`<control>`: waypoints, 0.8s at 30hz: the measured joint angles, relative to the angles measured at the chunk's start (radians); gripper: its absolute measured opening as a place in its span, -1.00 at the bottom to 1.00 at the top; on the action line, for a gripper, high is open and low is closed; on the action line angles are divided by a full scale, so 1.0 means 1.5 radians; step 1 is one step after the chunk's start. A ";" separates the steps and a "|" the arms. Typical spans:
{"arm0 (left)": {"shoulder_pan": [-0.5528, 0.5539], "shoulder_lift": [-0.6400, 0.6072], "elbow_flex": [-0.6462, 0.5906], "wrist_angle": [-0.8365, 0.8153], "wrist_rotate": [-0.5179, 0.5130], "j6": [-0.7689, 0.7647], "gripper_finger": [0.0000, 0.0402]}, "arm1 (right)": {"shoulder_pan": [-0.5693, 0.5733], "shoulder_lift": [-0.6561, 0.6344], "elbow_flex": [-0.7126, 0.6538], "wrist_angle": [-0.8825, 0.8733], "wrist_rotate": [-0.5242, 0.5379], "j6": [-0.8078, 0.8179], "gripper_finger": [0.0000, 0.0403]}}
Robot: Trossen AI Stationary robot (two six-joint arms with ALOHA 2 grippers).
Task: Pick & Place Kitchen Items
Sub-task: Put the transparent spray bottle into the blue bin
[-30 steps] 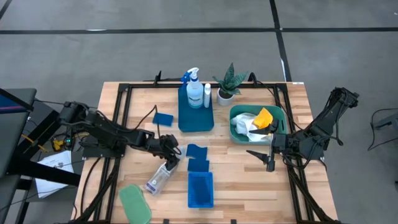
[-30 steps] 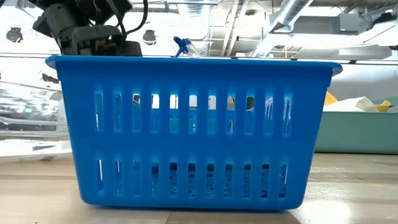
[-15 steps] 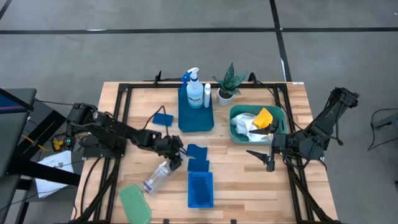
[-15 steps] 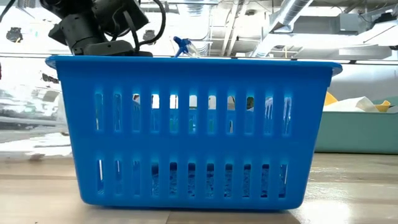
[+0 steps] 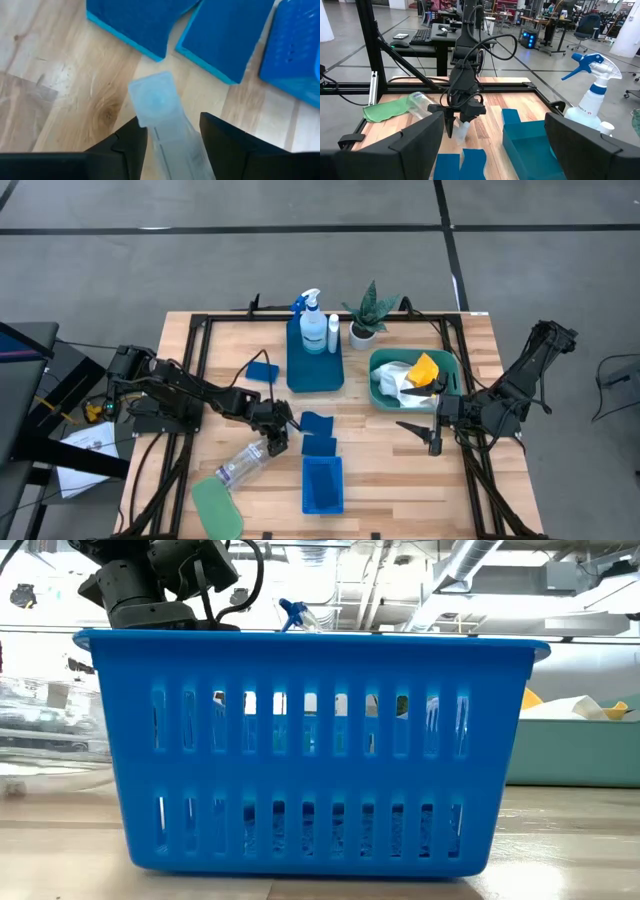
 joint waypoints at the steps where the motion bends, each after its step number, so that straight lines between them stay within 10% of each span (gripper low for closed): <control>1: 0.000 0.000 0.000 -0.001 0.006 0.002 -0.16 | 0.000 0.000 0.000 0.000 0.000 0.000 0.67; 24: 0.010 -0.170 -0.001 0.057 -0.037 0.082 -0.45 | 0.000 0.000 0.000 0.000 0.000 0.000 0.67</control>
